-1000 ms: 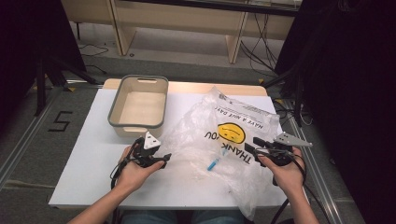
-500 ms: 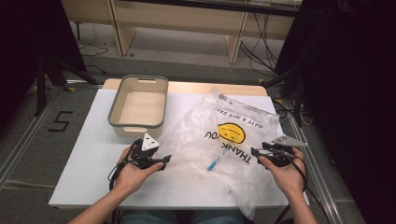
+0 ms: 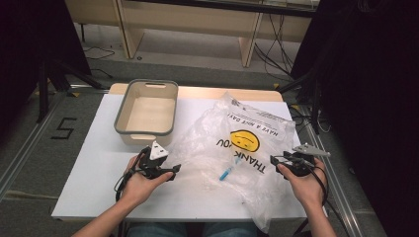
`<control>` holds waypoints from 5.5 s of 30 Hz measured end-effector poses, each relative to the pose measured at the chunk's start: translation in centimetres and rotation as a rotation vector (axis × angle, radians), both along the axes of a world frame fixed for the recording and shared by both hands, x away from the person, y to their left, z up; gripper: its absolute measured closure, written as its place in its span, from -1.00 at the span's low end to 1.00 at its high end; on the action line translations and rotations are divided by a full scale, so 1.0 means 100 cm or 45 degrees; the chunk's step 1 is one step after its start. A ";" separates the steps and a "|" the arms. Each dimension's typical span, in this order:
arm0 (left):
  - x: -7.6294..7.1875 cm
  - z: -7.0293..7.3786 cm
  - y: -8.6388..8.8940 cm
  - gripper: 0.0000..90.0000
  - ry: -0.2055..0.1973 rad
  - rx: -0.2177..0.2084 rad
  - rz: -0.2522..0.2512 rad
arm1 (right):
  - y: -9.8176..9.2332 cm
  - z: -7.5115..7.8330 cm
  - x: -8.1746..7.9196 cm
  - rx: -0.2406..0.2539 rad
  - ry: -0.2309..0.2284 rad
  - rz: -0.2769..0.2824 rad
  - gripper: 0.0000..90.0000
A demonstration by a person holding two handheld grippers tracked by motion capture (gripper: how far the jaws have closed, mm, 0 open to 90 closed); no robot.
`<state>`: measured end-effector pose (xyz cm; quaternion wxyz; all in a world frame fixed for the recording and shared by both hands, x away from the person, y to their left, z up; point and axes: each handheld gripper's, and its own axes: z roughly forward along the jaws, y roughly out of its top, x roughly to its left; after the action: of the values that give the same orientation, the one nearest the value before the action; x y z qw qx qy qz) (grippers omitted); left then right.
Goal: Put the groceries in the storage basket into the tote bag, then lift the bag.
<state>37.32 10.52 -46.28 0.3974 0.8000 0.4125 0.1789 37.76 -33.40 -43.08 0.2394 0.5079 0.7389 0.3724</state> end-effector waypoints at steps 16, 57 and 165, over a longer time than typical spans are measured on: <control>0.001 0.000 0.001 -0.16 -0.002 0.002 0.001 | 0.001 0.000 -0.002 -0.002 0.043 -0.008 -0.04; -0.005 -0.011 -0.025 0.91 0.257 0.160 -0.189 | -0.010 -0.019 0.041 -0.139 0.245 -0.186 1.00; -0.015 -0.022 -0.024 -0.39 0.212 0.140 -0.114 | -0.016 -0.027 -0.041 -0.117 0.307 0.139 -0.38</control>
<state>35.87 8.14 -48.49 0.3247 0.8503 0.3975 0.1161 33.70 -34.95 -45.82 0.1514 0.4966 0.8051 0.2869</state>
